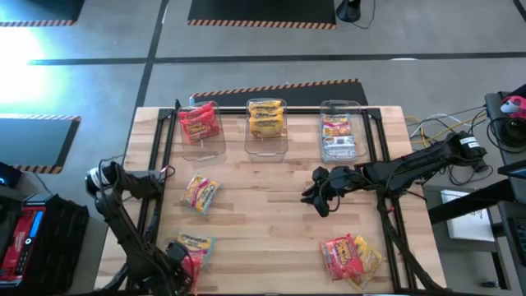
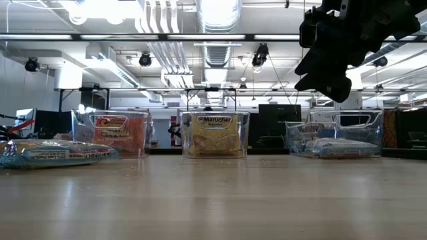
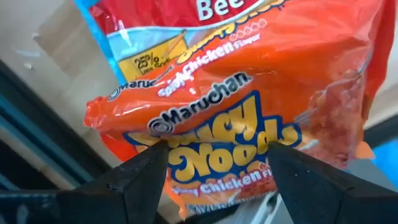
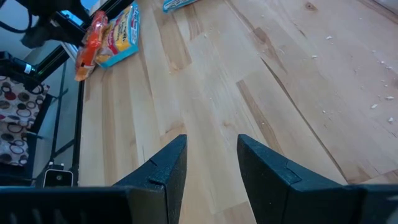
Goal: Sort Maruchan noodles
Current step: Put the orange noodle pack into the left transparent bin
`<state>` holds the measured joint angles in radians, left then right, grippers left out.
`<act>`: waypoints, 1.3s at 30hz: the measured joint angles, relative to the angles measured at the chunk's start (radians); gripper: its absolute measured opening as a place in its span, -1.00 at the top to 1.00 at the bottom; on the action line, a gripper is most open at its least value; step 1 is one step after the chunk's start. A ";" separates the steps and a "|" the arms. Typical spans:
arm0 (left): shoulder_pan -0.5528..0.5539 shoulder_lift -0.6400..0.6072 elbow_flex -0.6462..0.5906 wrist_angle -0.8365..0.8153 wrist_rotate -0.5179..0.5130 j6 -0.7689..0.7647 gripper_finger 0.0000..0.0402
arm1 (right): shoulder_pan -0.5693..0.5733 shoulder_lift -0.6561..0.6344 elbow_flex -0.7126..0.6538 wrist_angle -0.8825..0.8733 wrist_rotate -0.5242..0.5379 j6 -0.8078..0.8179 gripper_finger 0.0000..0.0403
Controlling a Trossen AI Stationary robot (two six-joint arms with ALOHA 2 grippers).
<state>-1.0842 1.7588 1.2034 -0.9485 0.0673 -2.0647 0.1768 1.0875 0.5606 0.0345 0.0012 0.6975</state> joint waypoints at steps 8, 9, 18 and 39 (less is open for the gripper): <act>0.083 0.021 0.000 -0.005 -0.120 0.066 -0.30 | 0.000 0.000 0.000 0.000 0.000 0.000 0.34; 0.094 0.021 0.000 -0.006 -0.148 0.079 -0.30 | 0.000 0.000 0.000 0.000 0.000 0.000 0.34; 0.164 0.010 -0.006 -0.020 -0.307 0.176 -0.30 | 0.000 0.000 0.000 0.000 0.000 0.000 0.34; 0.008 -0.070 -0.107 0.000 -0.346 -0.291 -0.47 | 0.000 0.000 0.000 0.000 0.000 0.000 0.34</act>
<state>-1.0758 1.6889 1.0964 -0.9482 -0.2791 -2.3559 0.1766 1.0876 0.5606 0.0345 0.0010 0.6975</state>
